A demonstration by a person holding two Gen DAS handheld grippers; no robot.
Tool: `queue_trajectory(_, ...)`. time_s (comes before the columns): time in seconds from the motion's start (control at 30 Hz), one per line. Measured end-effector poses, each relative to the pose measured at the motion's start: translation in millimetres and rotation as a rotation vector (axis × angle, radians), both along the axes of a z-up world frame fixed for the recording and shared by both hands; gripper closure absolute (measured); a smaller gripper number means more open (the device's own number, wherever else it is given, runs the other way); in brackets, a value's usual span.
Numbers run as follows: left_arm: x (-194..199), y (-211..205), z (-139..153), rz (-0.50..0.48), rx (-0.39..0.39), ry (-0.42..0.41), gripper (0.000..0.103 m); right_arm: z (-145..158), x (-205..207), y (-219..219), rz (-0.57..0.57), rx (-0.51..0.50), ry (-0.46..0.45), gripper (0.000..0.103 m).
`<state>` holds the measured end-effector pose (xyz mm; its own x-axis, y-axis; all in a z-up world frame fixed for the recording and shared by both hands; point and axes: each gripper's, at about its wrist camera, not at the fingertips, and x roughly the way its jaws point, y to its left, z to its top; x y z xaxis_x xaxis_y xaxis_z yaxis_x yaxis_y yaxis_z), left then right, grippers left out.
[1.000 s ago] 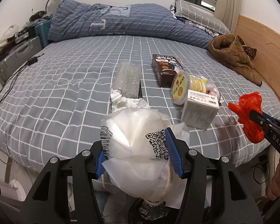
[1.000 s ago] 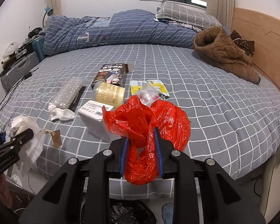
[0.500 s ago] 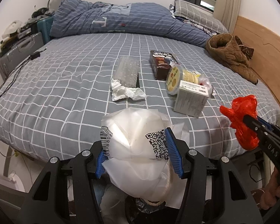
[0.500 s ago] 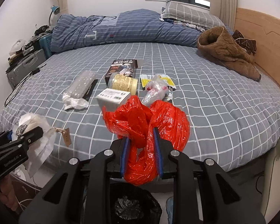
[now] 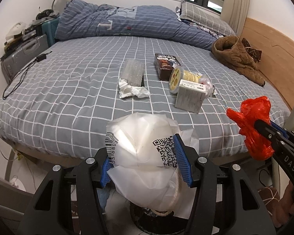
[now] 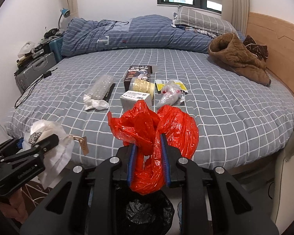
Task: Collect trash
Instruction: 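Carry the white bag and red bag down toward the black trash bin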
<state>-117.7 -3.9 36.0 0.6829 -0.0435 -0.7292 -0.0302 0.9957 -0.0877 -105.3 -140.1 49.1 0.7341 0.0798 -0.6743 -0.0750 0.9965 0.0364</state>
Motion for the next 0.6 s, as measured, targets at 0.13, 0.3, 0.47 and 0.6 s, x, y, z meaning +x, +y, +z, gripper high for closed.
queue_trajectory(0.13,-11.7,1.0,0.0,-0.001,0.003,0.007,0.049,1.9,-12.6,3.5,-0.001,0.005,0.003,0.081)
queue_trajectory(0.3,-27.7,0.1,1.6,-0.01,0.004,0.008,0.049,1.2,-28.4,8.5,0.004,0.001,0.015,0.081)
queue_trajectory(0.47,-41.5,-0.3,0.9,-0.013,0.005,0.012,0.049,1.2,-44.1,15.2,0.014,-0.007,0.026,0.081)
queue_trajectory(0.6,-49.0,-0.6,-0.4,-0.007,0.006,0.015,0.049,2.1,-55.2,21.2,0.021,-0.015,0.028,0.082)
